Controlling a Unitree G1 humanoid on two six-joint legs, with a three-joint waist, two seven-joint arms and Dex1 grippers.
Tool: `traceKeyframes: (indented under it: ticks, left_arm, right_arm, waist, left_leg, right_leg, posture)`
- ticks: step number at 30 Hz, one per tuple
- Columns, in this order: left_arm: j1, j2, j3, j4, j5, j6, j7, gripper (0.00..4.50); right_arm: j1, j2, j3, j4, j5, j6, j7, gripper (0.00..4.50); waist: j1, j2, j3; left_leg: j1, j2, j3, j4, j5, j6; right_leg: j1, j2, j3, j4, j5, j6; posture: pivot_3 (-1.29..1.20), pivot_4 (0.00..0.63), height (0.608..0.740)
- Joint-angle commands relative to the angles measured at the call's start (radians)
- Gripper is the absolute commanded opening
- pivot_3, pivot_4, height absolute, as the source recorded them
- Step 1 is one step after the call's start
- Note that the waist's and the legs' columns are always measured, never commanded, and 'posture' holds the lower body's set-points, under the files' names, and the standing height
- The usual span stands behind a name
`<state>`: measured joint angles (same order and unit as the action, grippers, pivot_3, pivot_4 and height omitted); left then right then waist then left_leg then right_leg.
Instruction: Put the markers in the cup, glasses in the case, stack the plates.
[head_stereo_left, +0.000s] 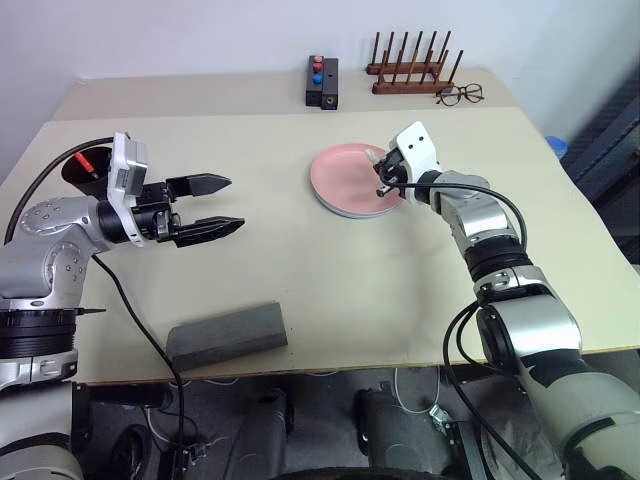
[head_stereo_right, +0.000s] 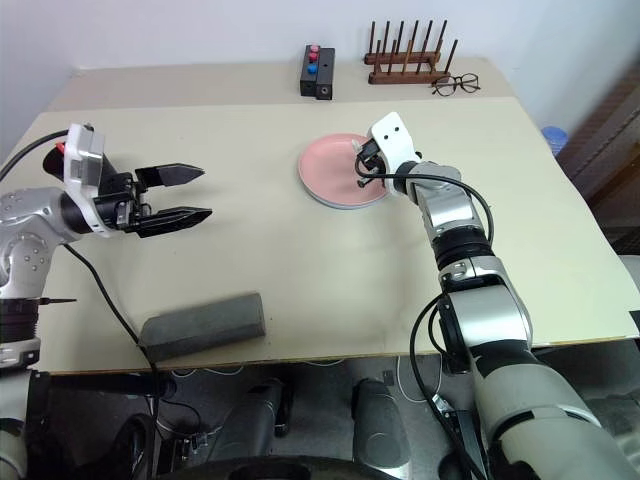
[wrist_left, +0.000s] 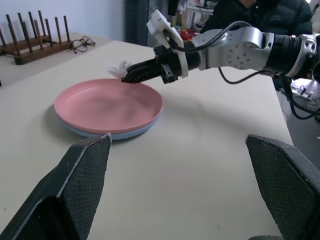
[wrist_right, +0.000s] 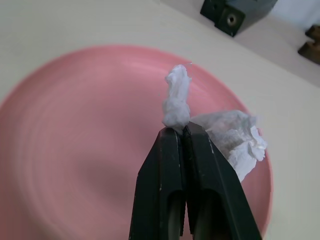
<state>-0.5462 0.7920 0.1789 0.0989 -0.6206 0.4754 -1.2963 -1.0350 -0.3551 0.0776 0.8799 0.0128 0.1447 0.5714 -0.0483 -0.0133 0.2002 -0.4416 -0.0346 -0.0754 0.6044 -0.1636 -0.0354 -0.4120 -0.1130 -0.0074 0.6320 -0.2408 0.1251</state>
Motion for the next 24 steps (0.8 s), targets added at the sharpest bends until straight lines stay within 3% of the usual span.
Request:
traceKeyframes:
  ticks: [1, 4, 7, 14, 20, 24]
  left_arm:
    - [0.006, 0.010, 0.025, -0.018, -0.010, -0.004, 0.003, 4.50]
    - [0.009, 0.009, 0.028, -0.025, -0.013, -0.001, 0.009, 4.50]
    - [0.019, 0.019, 0.039, -0.036, -0.020, 0.007, 0.014, 4.50]
    - [0.039, 0.023, 0.050, -0.048, -0.023, 0.015, 0.018, 4.50]
    - [0.020, 0.003, 0.038, -0.017, -0.013, -0.005, 0.013, 4.50]
    - [0.006, 0.000, 0.035, -0.003, -0.007, -0.015, 0.011, 4.50]
  right_arm:
    - [-0.080, 0.049, -0.035, 0.087, 0.009, -0.039, -0.046, 0.03]
    - [-0.103, 0.070, -0.044, 0.159, 0.007, -0.058, -0.047, 0.03]
    - [-0.111, 0.070, -0.054, 0.171, 0.014, -0.065, -0.015, 0.77]
    - [-0.114, 0.065, -0.065, 0.187, 0.011, -0.073, -0.005, 4.27]
    - [-0.120, 0.071, -0.098, 0.128, 0.039, -0.098, 0.002, 4.40]
    - [-0.033, 0.028, -0.149, -0.070, 0.120, -0.048, 0.092, 4.40]
  waist:
    - [-0.006, 0.000, 0.000]
    - [-0.011, 0.000, 0.000]
    - [-0.008, 0.000, 0.000]
    - [-0.012, 0.000, 0.000]
    - [-0.017, 0.000, 0.000]
    - [-0.014, 0.000, 0.000]
  left_leg:
    - [0.000, 0.000, 0.000, 0.000, 0.000, 0.000]
    - [0.001, 0.000, 0.000, -0.002, 0.001, -0.001]
    - [0.001, 0.000, -0.001, -0.004, 0.001, -0.002]
    - [0.001, 0.000, -0.001, -0.006, 0.002, -0.003]
    - [0.002, 0.000, -0.001, -0.006, 0.002, -0.003]
    - [0.002, 0.000, -0.001, -0.006, 0.002, -0.003]
  right_leg:
    - [0.000, 0.000, 0.000, 0.000, 0.000, 0.000]
    - [0.000, 0.000, 0.000, 0.000, 0.000, 0.000]
    - [-0.001, 0.000, 0.000, 0.000, 0.000, 0.000]
    - [-0.001, 0.000, 0.000, 0.000, 0.000, 0.000]
    - [-0.001, 0.000, 0.000, 0.001, 0.000, 0.000]
    - [-0.001, 0.000, 0.000, 0.001, 0.000, 0.000]
  posture:
    - [0.00, 0.150, 0.740]
    - [0.00, 0.150, 0.740]
    - [0.00, 0.150, 0.740]
    - [0.00, 0.150, 0.740]
    - [0.00, 0.150, 0.740]
    - [0.00, 0.150, 0.740]
